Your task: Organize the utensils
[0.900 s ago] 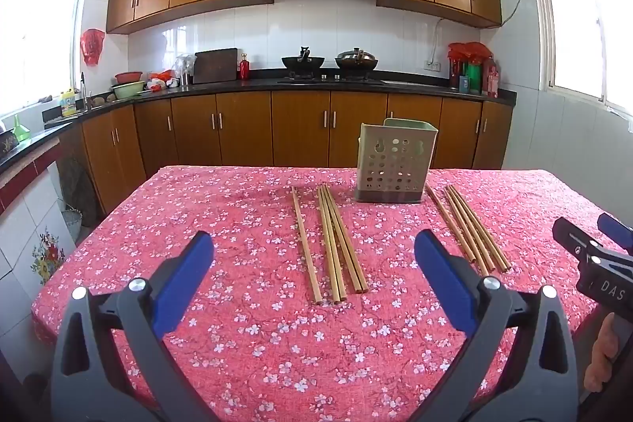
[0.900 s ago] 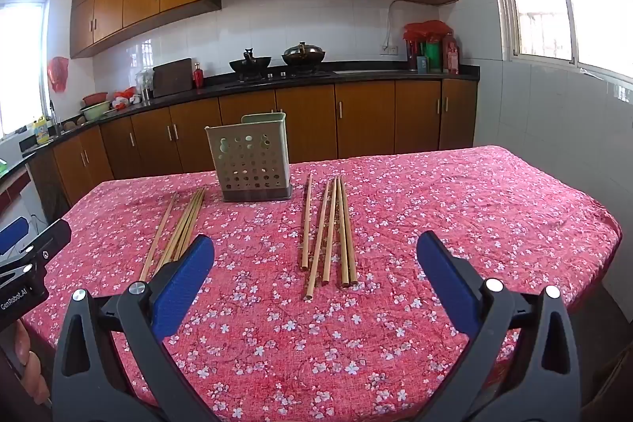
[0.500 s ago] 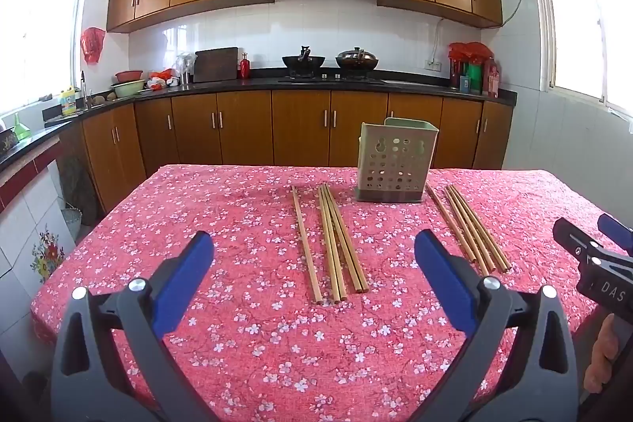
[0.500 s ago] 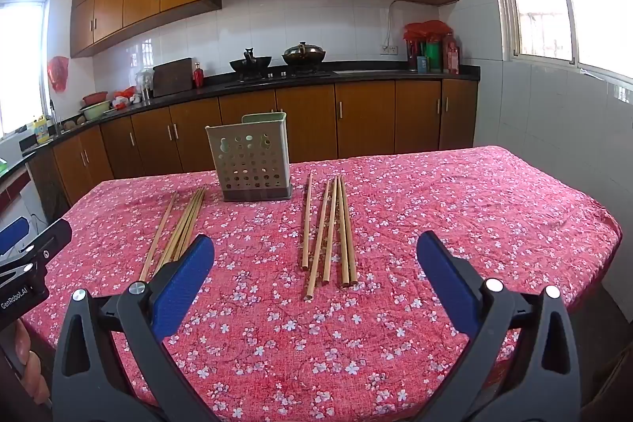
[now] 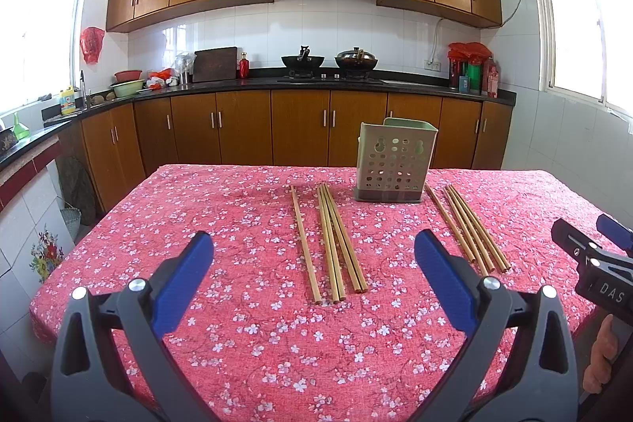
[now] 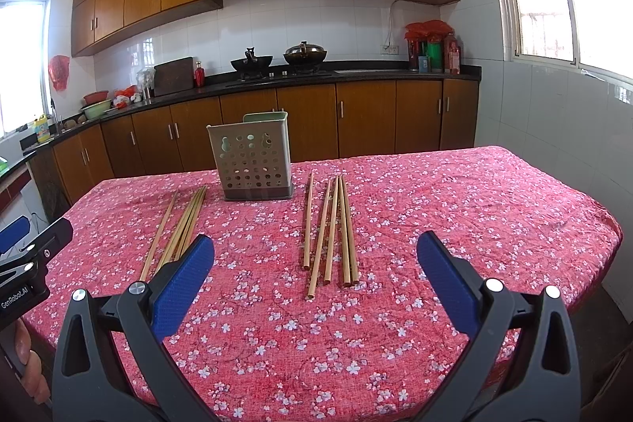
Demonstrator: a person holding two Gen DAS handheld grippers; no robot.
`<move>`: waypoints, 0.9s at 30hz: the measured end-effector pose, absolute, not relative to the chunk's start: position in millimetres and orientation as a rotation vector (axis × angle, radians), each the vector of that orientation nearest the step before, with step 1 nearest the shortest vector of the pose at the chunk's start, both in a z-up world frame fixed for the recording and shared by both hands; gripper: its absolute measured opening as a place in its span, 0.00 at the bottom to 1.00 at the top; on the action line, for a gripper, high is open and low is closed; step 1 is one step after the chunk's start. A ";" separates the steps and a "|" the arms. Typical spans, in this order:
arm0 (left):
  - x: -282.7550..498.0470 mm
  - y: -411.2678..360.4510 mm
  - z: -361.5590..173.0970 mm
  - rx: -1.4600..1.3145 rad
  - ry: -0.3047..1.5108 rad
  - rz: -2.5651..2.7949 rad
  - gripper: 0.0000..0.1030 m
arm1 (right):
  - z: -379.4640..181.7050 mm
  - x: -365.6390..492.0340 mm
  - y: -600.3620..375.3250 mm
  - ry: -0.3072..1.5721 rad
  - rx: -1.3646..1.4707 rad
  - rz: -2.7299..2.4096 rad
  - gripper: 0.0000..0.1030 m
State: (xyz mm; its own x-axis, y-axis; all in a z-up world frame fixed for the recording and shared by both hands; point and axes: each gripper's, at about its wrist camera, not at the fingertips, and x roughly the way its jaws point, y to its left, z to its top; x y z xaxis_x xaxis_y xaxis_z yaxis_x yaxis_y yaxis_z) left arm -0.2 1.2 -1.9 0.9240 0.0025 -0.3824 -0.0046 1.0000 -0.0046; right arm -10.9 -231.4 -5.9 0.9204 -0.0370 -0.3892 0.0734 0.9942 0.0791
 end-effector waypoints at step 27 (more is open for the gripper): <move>0.1 1.8 -1.7 -0.005 0.394 0.003 0.96 | -6.1 -10.8 -230.9 0.401 0.092 -0.057 0.98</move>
